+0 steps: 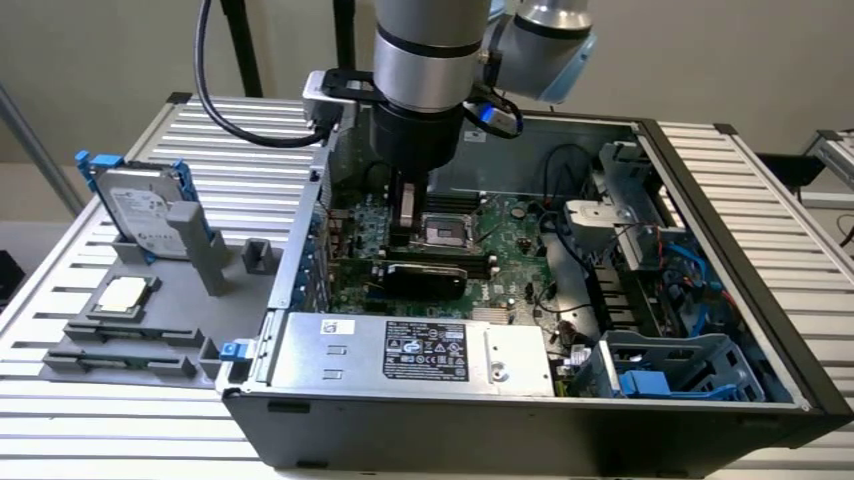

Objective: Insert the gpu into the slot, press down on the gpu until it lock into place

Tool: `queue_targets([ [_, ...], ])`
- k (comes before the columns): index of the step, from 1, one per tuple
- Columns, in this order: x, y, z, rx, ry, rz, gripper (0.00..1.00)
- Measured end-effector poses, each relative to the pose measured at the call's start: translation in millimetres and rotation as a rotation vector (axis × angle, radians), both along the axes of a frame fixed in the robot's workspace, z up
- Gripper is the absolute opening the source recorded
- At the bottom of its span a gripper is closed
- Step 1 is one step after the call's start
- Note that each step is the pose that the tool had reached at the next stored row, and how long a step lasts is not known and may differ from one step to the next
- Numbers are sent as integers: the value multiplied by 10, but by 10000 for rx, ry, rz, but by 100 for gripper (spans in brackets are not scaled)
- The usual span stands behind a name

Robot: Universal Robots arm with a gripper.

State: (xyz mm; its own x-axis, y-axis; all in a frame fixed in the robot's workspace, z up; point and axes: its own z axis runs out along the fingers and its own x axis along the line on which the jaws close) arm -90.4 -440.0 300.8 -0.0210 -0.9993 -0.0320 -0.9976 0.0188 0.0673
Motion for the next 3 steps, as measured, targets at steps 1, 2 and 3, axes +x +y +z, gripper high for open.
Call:
queue_targets([
  [1,0,0,1,-1,1,0,11],
  [2,0,0,0,-1,0,1,11],
  [3,0,0,0,-1,1,0,11],
])
